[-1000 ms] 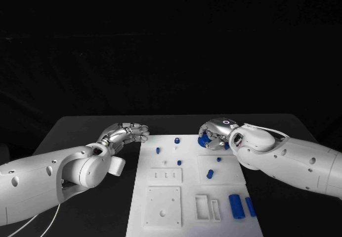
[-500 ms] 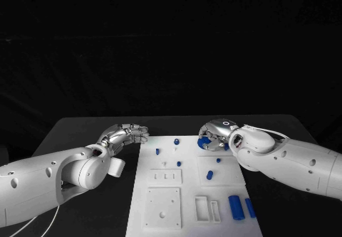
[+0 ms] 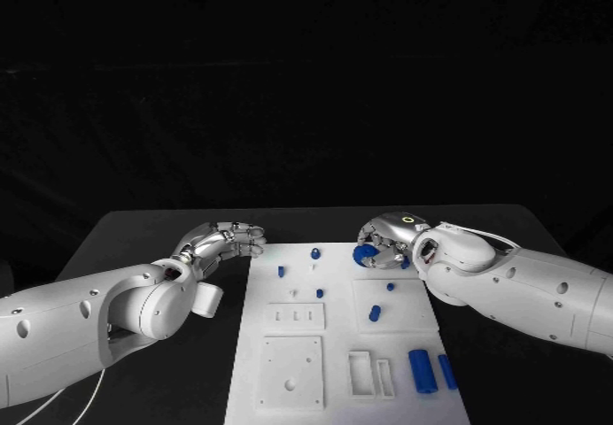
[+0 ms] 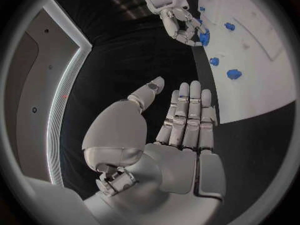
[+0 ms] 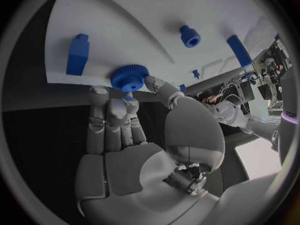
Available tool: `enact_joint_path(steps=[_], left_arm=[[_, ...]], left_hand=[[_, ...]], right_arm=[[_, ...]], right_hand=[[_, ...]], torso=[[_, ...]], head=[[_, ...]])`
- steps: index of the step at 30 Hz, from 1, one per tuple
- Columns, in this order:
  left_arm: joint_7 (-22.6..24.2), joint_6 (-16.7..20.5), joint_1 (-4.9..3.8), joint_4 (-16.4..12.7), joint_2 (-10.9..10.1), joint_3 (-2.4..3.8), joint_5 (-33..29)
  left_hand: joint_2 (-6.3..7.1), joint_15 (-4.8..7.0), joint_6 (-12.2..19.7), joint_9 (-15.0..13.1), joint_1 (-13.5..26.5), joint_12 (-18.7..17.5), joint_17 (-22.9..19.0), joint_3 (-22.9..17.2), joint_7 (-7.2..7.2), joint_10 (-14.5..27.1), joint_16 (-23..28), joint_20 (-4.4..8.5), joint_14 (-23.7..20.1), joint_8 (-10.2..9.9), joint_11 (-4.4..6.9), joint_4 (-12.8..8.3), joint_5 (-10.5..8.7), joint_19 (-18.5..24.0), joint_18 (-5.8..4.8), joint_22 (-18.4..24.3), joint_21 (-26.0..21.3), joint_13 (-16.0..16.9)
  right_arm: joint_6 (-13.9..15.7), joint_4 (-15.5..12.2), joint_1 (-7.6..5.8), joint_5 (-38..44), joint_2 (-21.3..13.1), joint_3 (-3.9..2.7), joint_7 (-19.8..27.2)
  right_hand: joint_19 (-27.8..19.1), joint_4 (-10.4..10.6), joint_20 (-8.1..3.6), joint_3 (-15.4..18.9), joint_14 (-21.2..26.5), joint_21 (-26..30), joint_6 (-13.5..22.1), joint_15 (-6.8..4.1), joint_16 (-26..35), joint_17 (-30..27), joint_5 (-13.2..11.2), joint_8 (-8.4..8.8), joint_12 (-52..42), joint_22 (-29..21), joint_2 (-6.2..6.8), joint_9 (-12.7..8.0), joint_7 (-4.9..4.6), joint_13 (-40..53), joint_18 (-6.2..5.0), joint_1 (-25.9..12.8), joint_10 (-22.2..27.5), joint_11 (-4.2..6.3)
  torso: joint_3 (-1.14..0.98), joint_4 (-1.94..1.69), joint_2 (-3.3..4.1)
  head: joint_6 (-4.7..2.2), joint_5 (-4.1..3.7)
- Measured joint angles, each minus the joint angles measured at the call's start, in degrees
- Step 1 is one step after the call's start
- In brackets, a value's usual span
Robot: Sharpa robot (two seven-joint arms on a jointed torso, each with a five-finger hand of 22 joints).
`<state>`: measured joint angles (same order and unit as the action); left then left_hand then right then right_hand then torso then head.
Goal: Assemble the parts on the task board
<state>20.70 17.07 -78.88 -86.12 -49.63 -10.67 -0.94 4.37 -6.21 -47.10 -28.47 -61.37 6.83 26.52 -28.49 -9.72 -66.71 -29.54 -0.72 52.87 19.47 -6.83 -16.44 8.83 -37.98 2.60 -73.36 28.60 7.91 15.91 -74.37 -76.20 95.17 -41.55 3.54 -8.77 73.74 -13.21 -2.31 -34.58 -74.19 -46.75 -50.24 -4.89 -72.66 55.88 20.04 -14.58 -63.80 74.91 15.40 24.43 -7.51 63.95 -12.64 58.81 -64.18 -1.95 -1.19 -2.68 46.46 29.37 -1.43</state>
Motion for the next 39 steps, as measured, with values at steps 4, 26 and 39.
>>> enact_joint_path(steps=[4,26,39], left_arm=[[-0.01,0.00,0.00,0.00,0.00,0.00,0.00],[-0.06,-0.01,0.00,0.07,-0.09,0.00,0.00],[-0.11,-0.02,0.00,0.16,-0.10,0.00,0.00]], left_hand=[[0.00,0.00,0.00,0.00,0.00,0.00,0.00,0.00,0.00,0.00,0.00,0.00,0.00,0.00,0.00,0.00,0.00,0.00,0.00,0.00,0.00,0.00],[0.00,0.00,0.00,0.02,0.00,-0.23,-0.01,0.00,0.00,0.00,0.00,0.00,0.00,0.00,0.00,0.00,0.00,0.00,0.00,0.00,0.00,0.00],[0.00,0.00,0.00,-0.03,0.00,-0.23,-0.01,0.00,0.00,0.00,0.00,0.00,0.00,0.00,0.00,0.00,0.00,0.00,0.00,0.05,0.00,0.00]], right_arm=[[-0.04,-0.26,0.01,-0.48,-0.48,0.01,0.20],[-0.30,-0.09,0.03,-2.64,-1.36,0.03,1.10],[-0.51,0.02,0.03,-3.63,-1.71,0.02,1.57]], right_hand=[[-0.06,0.01,-0.04,0.63,0.00,0.00,0.06,0.00,0.22,0.14,1.04,0.00,0.00,0.00,0.00,-0.02,-0.05,0.00,0.03,0.00,0.00,0.00],[-0.18,0.39,0.09,3.40,0.09,0.50,0.83,0.50,0.70,0.72,5.80,0.36,-0.03,0.00,0.15,-0.05,-0.03,-0.27,0.08,-0.64,0.74,-0.33],[-0.67,0.15,0.15,4.72,0.08,0.51,2.13,0.91,0.71,1.12,9.92,0.66,-0.14,0.00,0.13,-0.23,-0.49,-0.39,0.27,-0.61,1.55,-0.73]], torso=[[0.00,0.00,0.01],[0.04,-0.03,0.00],[0.04,-0.05,0.00]], head=[[0.01,-0.05],[-0.12,-0.12],[-0.07,-0.16]])
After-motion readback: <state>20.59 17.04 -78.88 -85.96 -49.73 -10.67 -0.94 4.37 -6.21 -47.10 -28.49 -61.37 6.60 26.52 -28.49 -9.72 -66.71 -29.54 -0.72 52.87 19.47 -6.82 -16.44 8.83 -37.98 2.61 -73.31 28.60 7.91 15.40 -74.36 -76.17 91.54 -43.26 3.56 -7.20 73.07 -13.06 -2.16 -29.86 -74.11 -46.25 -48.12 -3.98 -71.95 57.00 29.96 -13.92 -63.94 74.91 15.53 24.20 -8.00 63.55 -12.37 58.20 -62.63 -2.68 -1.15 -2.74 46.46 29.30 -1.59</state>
